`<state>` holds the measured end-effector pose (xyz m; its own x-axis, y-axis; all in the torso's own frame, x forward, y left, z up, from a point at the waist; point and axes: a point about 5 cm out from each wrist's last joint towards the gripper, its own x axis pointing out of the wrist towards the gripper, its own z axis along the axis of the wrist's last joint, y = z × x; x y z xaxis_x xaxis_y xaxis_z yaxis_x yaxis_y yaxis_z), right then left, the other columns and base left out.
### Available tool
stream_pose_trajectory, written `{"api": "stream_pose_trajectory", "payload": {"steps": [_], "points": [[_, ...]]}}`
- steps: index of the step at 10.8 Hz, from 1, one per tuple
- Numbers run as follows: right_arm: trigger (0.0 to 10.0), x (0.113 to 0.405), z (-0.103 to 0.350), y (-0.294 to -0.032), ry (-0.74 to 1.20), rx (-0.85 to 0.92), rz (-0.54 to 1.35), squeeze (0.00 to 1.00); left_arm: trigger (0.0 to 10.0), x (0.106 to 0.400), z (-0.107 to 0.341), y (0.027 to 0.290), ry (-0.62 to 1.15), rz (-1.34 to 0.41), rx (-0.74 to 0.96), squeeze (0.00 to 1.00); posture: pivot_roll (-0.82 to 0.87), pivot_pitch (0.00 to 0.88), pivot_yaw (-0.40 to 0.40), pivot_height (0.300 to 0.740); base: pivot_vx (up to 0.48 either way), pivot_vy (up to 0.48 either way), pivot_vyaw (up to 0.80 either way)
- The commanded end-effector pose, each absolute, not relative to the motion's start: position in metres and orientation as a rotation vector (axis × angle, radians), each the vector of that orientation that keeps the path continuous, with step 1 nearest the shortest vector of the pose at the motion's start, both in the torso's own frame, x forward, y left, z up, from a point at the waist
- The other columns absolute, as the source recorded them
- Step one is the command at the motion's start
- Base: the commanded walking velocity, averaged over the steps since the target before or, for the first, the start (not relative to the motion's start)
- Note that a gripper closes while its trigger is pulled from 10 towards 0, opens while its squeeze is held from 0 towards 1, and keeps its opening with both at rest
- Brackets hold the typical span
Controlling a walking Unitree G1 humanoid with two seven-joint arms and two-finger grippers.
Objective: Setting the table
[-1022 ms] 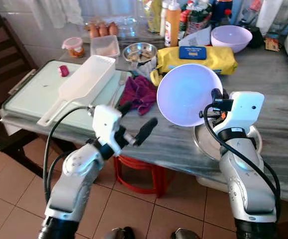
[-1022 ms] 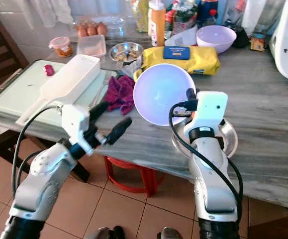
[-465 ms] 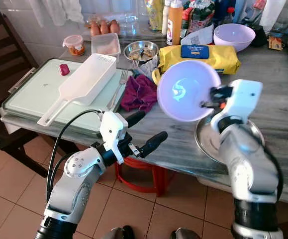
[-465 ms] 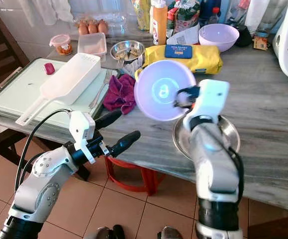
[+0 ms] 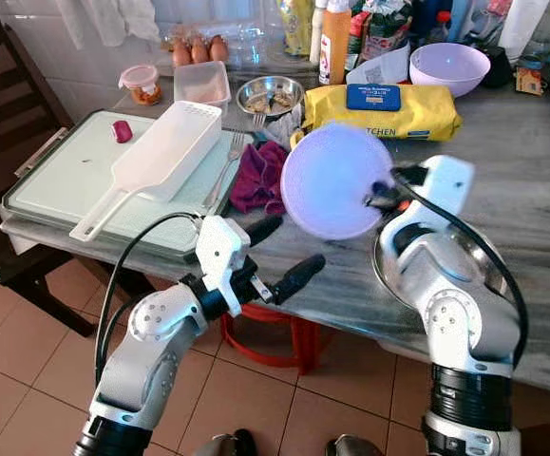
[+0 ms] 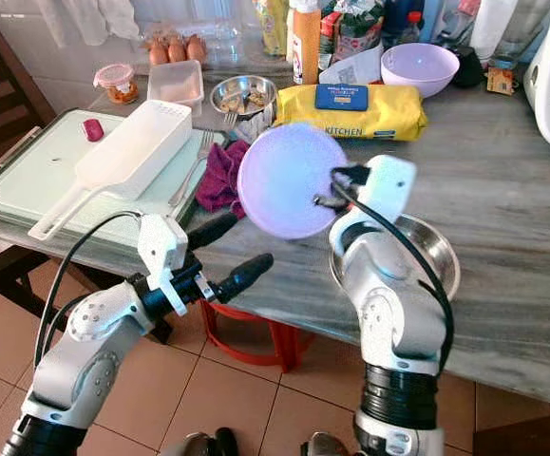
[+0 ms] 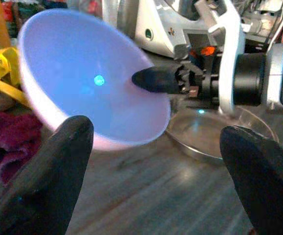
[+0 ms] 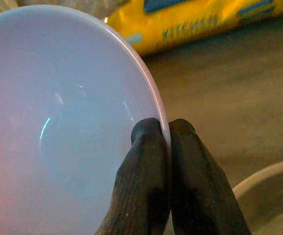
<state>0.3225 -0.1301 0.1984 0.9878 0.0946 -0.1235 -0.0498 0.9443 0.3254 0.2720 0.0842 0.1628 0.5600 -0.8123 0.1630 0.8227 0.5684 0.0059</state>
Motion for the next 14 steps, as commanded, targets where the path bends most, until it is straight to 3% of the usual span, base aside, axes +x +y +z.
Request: {"api": "stream_pose_trajectory", "payload": {"steps": [1, 4, 8, 11, 14], "points": [[10.0, 0.325, 0.201, -0.125, 0.148, 0.326, 0.094, 0.0, 10.0, 0.269, 0.162, 0.084, -0.148, -0.962, -0.06, 0.0, -0.21, 0.157, 0.069, 0.74, 0.0, 0.0, 0.0], [10.0, 0.325, 0.208, -0.13, 0.069, 0.241, 0.105, 0.0, 10.0, 0.268, 0.162, 0.082, -0.143, -0.962, -0.062, 0.0, -0.2, 0.154, 0.071, 0.74, 0.0, 0.0, 0.0], [10.0, 0.323, 0.197, -0.129, 0.225, 0.358, 0.082, 0.0, 10.0, 0.268, 0.161, 0.08, -0.132, -0.969, -0.052, 0.0, -0.21, 0.152, 0.071, 0.74, 0.0, 0.0, 0.0], [10.0, 0.321, 0.193, -0.138, 0.279, 0.254, 0.025, 0.0, 10.0, 0.267, 0.159, 0.08, -0.121, -0.975, -0.048, 0.0, -0.2, 0.153, 0.07, 0.74, 0.0, 0.0, 0.0], [10.0, 0.32, 0.189, -0.141, 0.333, 0.267, 0.011, 0.0, 10.0, 0.266, 0.158, 0.078, -0.115, -0.986, -0.047, 0.0, -0.21, 0.154, 0.074, 0.74, 0.0, 0.0, 0.0]]}}
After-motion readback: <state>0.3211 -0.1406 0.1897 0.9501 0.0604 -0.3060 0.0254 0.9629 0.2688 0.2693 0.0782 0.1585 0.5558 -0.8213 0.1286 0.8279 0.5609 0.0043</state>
